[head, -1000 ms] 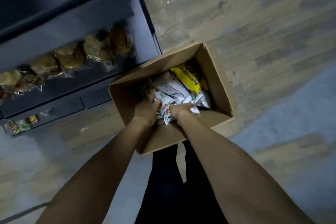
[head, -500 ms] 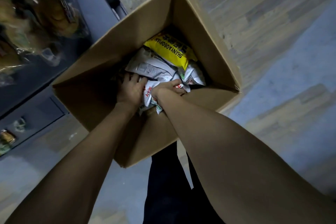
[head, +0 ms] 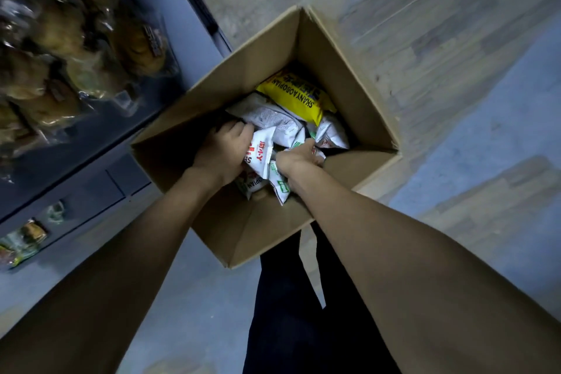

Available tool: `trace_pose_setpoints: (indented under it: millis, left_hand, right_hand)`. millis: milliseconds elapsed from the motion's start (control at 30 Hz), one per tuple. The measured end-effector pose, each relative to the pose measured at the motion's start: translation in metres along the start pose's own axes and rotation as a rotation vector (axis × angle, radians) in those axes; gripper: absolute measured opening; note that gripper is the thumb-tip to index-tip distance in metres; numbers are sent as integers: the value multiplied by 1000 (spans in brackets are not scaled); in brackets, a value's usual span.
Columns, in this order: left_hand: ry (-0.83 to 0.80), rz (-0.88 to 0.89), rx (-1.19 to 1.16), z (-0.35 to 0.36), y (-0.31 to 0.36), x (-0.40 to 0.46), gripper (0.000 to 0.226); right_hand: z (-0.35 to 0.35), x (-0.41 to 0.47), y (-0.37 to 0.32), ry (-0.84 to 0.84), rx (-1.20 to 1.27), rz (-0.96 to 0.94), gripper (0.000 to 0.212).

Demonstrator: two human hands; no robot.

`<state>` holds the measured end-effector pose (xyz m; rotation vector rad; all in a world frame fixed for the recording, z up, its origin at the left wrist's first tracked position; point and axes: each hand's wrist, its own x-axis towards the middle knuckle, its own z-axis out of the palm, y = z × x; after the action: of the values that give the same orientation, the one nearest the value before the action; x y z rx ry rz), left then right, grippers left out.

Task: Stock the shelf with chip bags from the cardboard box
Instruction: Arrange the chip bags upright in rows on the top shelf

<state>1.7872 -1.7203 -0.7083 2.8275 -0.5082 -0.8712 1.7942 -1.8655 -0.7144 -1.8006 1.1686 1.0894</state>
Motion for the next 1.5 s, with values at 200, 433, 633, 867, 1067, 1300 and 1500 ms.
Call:
trace_pose_setpoints:
  millis: [200,433,633,867,1067,1300,1500]
  left_hand:
    - [156,-382,-545,-17,2,-31,53]
    - [185,-874,-542,18,32,-6,70]
    - [280,-1004,-617,50,33,39,91]
    - [156,-1143,-770,74,28,75,116]
    - [275,-1089,-863,70,40,56,104]
    - [378,-1050,-744,84,83,63,86]
    - [269,-1007,-764,77,68,49,87]
  right_hand:
    - [-36,-29,-7,-124,103,-328,55]
    - [-45,-11,-33,420,-723,-936,70]
    - [-18,41,-35,393,-964,-799,87]
    - [-13,62,-31,436,-1002,-861,88]
    - [-17,53,-35,321,-1002,-832,88]
    - [-10,63,-30,362,-1024,-884,85]
    - [-9,49,-34,361,-1106,-896,74]
